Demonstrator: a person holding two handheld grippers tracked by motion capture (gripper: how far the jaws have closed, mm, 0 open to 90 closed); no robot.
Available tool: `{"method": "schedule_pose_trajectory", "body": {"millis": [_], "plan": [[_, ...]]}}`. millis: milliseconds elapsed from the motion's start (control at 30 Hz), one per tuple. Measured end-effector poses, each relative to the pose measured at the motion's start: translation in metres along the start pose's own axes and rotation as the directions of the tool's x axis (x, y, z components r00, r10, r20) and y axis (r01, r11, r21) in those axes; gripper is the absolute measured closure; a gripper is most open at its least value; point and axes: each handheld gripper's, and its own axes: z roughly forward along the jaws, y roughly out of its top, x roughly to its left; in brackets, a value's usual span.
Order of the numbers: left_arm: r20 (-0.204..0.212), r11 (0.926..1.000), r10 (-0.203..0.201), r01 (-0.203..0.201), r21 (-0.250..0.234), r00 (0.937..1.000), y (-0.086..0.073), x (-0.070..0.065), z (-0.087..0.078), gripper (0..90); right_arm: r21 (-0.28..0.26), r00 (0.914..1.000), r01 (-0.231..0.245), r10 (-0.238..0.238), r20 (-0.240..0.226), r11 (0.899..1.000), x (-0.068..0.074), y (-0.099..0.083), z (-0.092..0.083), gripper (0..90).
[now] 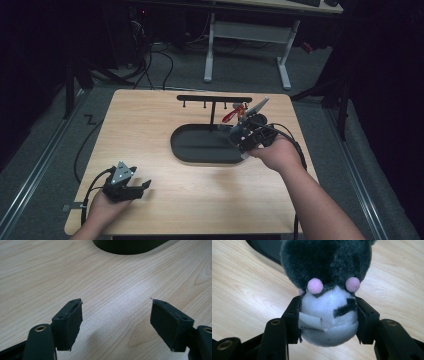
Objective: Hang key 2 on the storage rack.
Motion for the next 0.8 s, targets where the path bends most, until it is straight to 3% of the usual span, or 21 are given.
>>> {"method": "schedule_pose_trajectory", "body": {"millis": [333,633,800], "plan": [[0.001,1.0000,0.005,-0.005,0.005,1.0000,0.000,0.001,-0.001,26.3,-0.018,0.9999,-0.015,0.015,-0.008,1.000,-0.001,0.015,-0.006,48.7],[0.002,1.0000,0.006,-0.006,0.008,1.0000,0.000,0.001,-0.001,26.3,-0.032,0.9999,0.002,-0.001,0.013,0.999,0.000,0.028,-0.018,48.6],[0.003,0.9999,0.008,-0.009,0.009,1.0000,0.000,0.000,-0.001,26.3,-0.045,0.9996,-0.011,0.012,0.027,0.999,-0.002,0.035,-0.024,48.7]]}}
